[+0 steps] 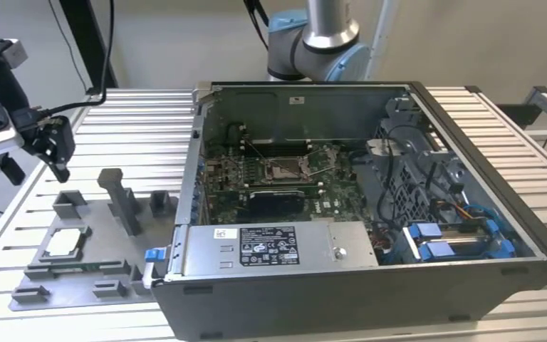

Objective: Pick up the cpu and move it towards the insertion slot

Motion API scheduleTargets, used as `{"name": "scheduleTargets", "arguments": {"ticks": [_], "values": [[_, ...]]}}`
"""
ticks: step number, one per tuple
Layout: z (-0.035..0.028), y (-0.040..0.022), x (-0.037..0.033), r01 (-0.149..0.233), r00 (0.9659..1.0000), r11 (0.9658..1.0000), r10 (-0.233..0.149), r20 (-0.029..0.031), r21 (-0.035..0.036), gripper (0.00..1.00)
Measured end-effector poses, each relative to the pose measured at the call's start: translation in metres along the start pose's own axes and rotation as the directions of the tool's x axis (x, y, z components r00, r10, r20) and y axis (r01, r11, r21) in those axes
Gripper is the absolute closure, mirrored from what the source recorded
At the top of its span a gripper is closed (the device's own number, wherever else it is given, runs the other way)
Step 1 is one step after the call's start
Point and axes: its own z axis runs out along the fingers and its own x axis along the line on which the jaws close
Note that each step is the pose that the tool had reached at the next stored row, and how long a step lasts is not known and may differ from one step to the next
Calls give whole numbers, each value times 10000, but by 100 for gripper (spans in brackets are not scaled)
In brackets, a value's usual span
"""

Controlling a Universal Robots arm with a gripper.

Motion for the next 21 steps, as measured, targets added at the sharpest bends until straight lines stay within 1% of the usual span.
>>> {"name": "scheduleTargets", "arguments": {"ticks": [8, 15, 17, 21], "values": [[138, -4, 0, -1, 10000, 10000, 1, -7, 7, 0], [246, -8, 1, -2, 10000, 10000, 2, -10, 13, 0], [263, -7, 17, -3, 10000, 10000, 3, -11, 15, 0], [336, -10, 70, -23, 10000, 10000, 23, -9, 19, 0]]}}
